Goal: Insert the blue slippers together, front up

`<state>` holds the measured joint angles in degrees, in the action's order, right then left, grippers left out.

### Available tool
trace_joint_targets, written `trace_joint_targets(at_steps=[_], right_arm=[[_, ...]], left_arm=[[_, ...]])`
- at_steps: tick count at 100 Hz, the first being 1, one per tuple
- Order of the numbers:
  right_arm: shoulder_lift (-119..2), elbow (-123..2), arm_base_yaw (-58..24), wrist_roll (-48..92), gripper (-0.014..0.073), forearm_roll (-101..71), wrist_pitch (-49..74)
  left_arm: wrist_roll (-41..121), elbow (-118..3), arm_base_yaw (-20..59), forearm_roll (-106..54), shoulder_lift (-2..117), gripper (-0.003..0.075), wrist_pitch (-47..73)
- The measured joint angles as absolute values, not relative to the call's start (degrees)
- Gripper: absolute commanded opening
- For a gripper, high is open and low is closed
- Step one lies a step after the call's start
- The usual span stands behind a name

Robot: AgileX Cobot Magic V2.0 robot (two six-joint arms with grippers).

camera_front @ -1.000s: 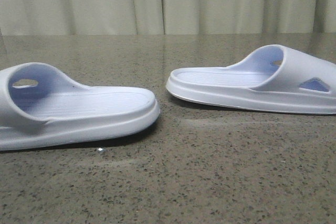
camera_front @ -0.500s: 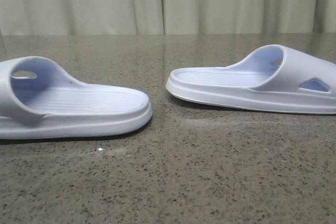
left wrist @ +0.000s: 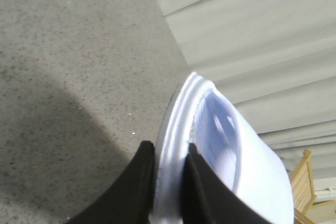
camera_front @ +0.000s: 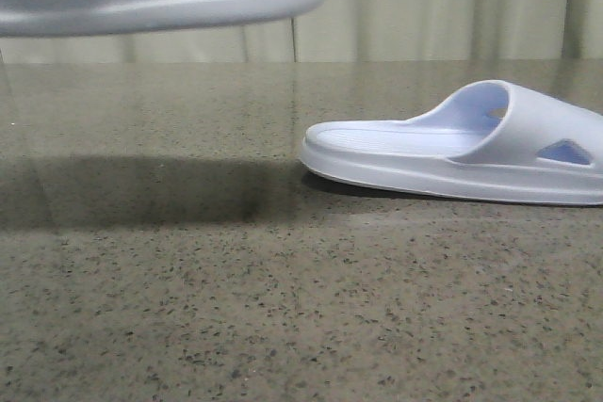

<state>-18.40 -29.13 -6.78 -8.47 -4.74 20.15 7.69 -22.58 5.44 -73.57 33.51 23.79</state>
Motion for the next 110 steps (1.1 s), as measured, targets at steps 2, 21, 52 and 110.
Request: trace_joint_targets(at_steps=[2,21,52,110], right_arm=[[-18.4,-29.1,-6.8,-8.5,0.0367,-4.8,20.2],[-18.6,-29.1,-6.8,-10.0,0.035,-7.6,21.4],[-28.3,-29.1,-6.8,-18.8,0.0351,-8.2,27.6],[-48.4,-29.1,-6.8,-22.3,0.0351,-12.5,21.8]], left_arm=[[7.7,-22.9,5.4,-73.6,33.5,0.0016,24.1],[7.7,-23.3,5.4,-74.0,33.4,0.0016,24.7],[7.7,-23.3,5.4,-74.0,33.4,0.0016,24.7],[7.7,-23.3,5.4,-73.1,33.4,0.0016,24.9]])
